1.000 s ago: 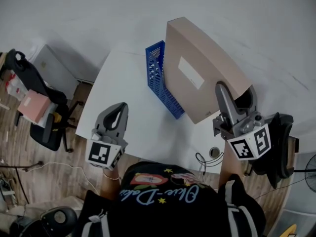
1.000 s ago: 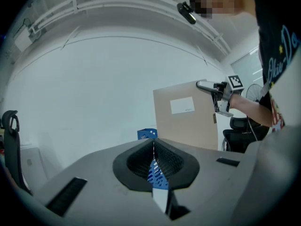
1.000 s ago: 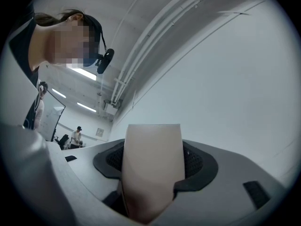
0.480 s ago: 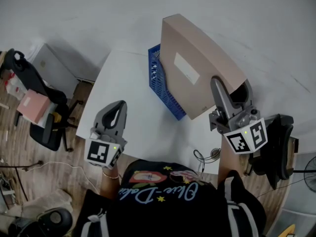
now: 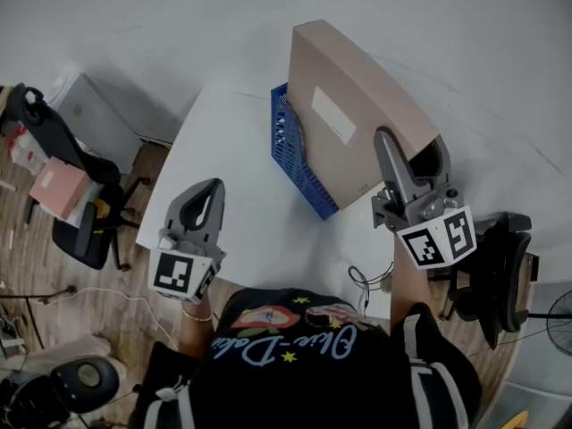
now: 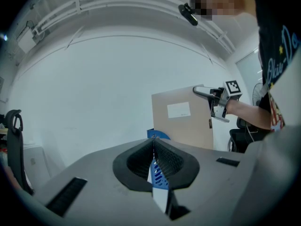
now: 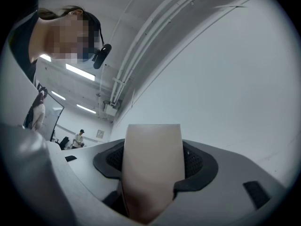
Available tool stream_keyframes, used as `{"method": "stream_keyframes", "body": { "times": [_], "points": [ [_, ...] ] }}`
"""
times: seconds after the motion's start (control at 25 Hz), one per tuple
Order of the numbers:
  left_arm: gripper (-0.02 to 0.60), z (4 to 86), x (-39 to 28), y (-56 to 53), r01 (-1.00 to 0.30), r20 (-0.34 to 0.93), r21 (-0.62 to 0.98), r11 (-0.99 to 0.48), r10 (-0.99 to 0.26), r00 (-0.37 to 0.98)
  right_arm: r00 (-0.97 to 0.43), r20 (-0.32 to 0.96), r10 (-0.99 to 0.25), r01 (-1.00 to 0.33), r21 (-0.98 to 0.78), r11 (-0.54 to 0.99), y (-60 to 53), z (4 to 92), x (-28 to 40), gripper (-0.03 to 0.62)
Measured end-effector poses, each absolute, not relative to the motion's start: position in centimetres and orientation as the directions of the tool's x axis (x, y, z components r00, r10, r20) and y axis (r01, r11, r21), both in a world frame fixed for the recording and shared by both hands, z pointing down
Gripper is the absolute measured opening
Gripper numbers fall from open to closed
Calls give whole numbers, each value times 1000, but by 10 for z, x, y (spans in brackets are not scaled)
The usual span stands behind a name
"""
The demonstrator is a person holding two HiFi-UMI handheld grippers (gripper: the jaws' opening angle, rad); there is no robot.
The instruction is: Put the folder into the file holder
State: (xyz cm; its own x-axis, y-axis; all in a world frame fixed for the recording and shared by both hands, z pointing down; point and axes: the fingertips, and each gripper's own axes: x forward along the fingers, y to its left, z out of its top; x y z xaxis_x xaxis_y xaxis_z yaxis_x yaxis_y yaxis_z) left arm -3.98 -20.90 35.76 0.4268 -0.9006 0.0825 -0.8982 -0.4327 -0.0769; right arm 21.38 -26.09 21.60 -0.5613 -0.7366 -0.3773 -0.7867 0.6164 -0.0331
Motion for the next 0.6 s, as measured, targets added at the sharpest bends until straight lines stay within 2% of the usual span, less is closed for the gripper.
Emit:
{"method": "stream_keyframes", "body": {
  "times": [0.6],
  "points": [
    [5,365,-40,-238,-891,97,-63,-449,-891,443,-577,-350,-738,-769,-70,635,-294,239,199,273]
  ]
}}
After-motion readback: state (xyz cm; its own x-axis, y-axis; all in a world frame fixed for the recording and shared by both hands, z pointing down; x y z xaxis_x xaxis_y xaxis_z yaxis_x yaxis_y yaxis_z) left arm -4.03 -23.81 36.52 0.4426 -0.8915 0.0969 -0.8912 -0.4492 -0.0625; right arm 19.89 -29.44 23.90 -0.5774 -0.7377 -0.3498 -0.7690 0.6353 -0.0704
